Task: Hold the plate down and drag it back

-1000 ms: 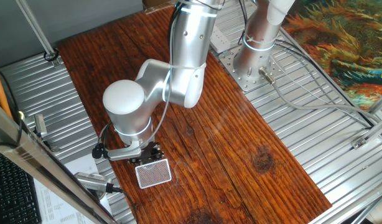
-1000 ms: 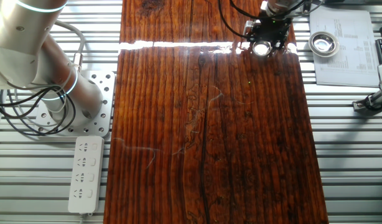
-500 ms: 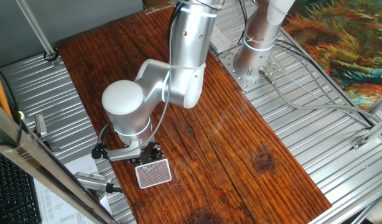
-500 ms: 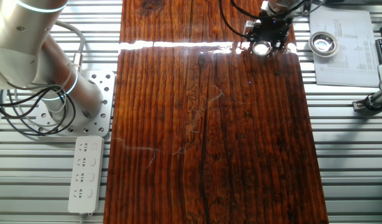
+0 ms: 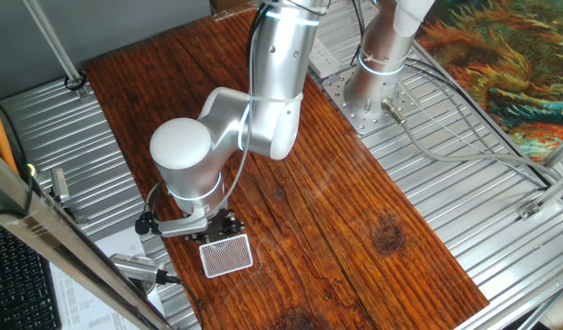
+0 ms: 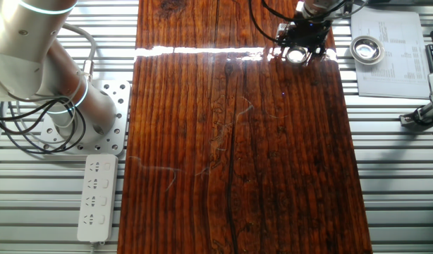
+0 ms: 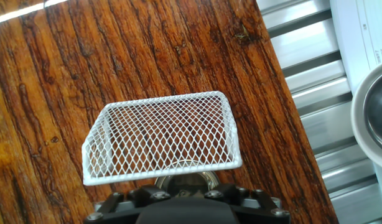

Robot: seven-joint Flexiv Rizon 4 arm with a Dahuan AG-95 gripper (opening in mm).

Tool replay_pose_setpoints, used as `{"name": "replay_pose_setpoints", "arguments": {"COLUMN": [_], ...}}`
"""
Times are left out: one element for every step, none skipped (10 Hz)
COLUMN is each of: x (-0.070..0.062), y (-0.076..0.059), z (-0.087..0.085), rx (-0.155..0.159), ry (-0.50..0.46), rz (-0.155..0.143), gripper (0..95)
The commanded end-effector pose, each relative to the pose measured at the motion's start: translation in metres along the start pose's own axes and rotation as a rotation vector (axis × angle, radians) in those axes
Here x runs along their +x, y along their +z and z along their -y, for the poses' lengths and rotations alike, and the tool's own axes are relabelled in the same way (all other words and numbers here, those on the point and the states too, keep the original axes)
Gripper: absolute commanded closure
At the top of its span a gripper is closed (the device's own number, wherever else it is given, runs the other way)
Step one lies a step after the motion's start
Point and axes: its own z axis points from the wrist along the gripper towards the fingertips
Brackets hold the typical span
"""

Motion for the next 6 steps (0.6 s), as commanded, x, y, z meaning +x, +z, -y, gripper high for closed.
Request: {"name": "replay_pose_setpoints", "arguments": {"x": [-0.0004,-0.0004,-0.0004,-0.0004,-0.0004,0.0003], "y": [-0.0003,-0.0004,-0.0012,-0.0026,-0.0034,-0.0030], "z": [-0.0002,-0.0001,0.0000,0.0002,0.0004,-0.0002], "rx": [-0.001,-0.001,-0.002,-0.001,0.000,0.001], "ry": [-0.001,-0.003,-0.005,-0.005,-0.008,-0.007], "rz": [0.004,0.005,0.005,0.003,0.000,-0.001], "gripper": [19.0,19.0,19.0,19.0,19.0,19.0]}}
